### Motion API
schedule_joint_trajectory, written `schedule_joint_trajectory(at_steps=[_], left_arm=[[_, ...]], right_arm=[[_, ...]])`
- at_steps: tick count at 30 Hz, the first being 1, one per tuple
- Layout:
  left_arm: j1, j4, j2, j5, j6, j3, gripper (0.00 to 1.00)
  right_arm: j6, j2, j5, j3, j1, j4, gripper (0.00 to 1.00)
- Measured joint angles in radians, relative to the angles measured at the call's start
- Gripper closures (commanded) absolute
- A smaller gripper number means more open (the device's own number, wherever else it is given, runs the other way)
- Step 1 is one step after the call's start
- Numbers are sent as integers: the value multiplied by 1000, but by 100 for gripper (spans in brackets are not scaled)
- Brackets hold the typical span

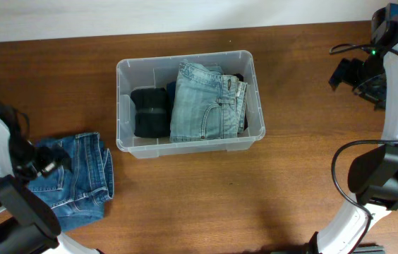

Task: Pack container
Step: 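Move the left gripper to the dark-blue jeans and grasp them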

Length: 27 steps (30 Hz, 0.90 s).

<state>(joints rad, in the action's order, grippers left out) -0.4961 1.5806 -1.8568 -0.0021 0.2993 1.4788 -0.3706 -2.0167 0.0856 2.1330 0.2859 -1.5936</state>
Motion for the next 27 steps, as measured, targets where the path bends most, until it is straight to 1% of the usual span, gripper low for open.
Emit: schedule_joint_trajectory(at_steps=[3, 6, 10, 15, 20, 22, 24, 25, 27], left_arm=[[0, -47, 1, 3, 0, -92, 1], [0, -125, 2, 4, 0, -188, 1], [0, -225, 2, 20, 0, -274, 1], [-2, -323, 18, 37, -4, -333, 1], [-3, -422, 37, 53, 14, -352, 1], [-3, -530, 51, 83, 51, -354, 1], [-3, -695, 55, 127, 92, -355, 1], [-3, -802, 53, 148, 111, -355, 2], [-3, -941, 44, 176, 125, -354, 2]], right_arm=[[0, 0, 0, 0, 0, 1, 2], [0, 0, 0, 0, 0, 0, 2], [0, 0, 0, 0, 0, 0, 1], [0, 0, 0, 0, 0, 0, 2], [0, 0, 0, 0, 0, 0, 2], [0, 0, 0, 0, 0, 0, 2], [0, 0, 0, 0, 0, 0, 2], [0, 0, 0, 0, 0, 0, 1], [0, 0, 0, 0, 0, 0, 2]])
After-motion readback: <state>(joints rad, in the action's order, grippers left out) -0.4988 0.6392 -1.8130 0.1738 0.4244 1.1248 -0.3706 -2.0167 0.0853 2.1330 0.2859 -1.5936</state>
